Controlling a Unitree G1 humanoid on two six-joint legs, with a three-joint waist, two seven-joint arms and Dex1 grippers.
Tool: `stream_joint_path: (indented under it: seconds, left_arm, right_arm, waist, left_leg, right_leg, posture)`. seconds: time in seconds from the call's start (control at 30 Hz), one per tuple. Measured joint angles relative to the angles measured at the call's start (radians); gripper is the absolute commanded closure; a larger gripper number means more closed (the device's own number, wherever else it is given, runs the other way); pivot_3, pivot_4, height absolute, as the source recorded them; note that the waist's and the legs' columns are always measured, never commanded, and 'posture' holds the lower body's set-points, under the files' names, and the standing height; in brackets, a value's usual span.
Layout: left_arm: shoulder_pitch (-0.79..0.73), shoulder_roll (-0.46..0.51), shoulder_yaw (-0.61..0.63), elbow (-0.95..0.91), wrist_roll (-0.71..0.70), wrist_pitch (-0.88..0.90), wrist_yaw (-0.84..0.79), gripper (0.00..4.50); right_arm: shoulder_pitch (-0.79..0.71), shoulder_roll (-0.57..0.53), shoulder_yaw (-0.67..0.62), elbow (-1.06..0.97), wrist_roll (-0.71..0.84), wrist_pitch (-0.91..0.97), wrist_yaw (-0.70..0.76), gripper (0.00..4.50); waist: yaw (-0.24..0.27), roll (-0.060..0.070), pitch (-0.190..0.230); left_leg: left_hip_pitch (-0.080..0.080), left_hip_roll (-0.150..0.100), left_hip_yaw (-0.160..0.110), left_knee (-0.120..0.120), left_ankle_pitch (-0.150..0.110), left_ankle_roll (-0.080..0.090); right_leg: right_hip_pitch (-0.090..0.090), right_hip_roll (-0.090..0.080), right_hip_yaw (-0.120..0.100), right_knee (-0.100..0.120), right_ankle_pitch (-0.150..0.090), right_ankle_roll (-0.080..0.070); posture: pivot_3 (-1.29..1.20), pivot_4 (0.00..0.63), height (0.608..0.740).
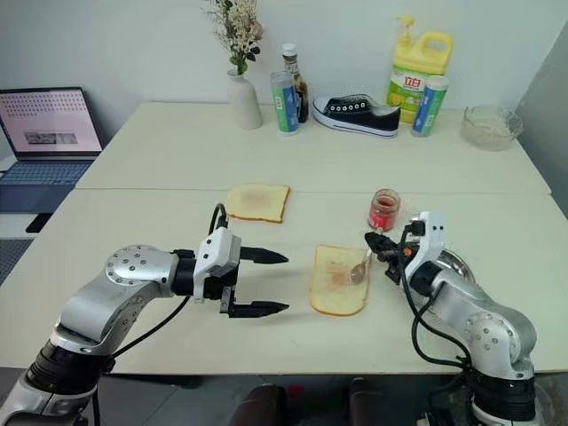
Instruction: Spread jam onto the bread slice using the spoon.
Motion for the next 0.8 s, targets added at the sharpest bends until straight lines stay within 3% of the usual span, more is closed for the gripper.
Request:
stream_joint_path:
  seconds: [0.17,0.3,0.43,0.6,0.7,0.8]
  left_arm:
    - [-0.19,-0.037,-0.001,0.0,-0.07,0.093,-0.012,0.0]
    - [-0.316,-0.071,-0.048,0.011,-0.044,0.084,-0.031,0.0]
    - [-0.361,-0.186,-0.138,0.055,0.019,0.039,-0.009,0.0]
    - [-0.375,-0.316,-0.24,0.156,0.119,-0.035,0.03,0.0]
    - [-0.374,-0.388,-0.305,0.239,0.183,-0.089,0.054,0.0]
    - [-0.366,-0.402,-0.332,0.294,0.221,-0.116,0.059,0.0]
  right_arm:
    - [-0.122,-0.013,-0.074,-0.078,0.302,-0.026,-0.189,4.47]
    - [-0.045,-0.149,-0.173,-0.109,0.37,-0.064,-0.282,4.47]
    - [0.101,-0.222,-0.288,-0.113,0.337,-0.115,-0.284,4.47]
    - [0.28,-0.222,-0.397,-0.089,0.245,-0.207,-0.242,4.47]
    - [0.347,-0.185,-0.404,-0.028,0.187,-0.253,-0.182,4.47]
    - [0.36,-0.129,-0.368,0.102,0.1,-0.309,-0.097,4.47]
  waist:
    - [0.004,-0.001,0.001]
    - [0.006,-0.001,0.0]
    - [0.005,-0.001,0.0]
    - [-0.001,0.0,0.0]
    - [-0.004,0.0,0.0]
    - [-0.009,0.001,0.0]
  left_leg:
    - [-0.002,0.0,-0.002,0.0,0.0,0.0]
    - [-0.003,-0.003,0.001,0.0,0.0,0.0]
    - [-0.004,-0.003,0.001,0.0,0.0,0.0]
    - [-0.001,-0.002,0.001,0.0,0.0,0.0]
    - [0.002,-0.001,0.002,0.0,0.0,0.0]
    - [0.003,0.0,0.002,0.0,0.0,0.0]
  right_leg:
    - [0.0,0.001,-0.002,-0.001,0.0,0.0]
    - [0.0,-0.003,0.0,-0.002,0.001,-0.002]
    - [-0.001,-0.003,0.0,-0.002,0.001,-0.001]
    - [0.0,-0.001,0.001,0.0,0.0,0.0]
    - [0.002,0.001,0.003,-0.001,-0.002,0.002]
    - [0.002,0.002,0.004,0.0,-0.001,0.002]
  posture:
    - [0.0,0.15,0.74]
    - [0.0,0.15,0.74]
    - [0.0,0.15,0.74]
    - [0.0,0.15,0.74]
    - [0.0,0.15,0.74]
    - [0.0,0.15,0.74]
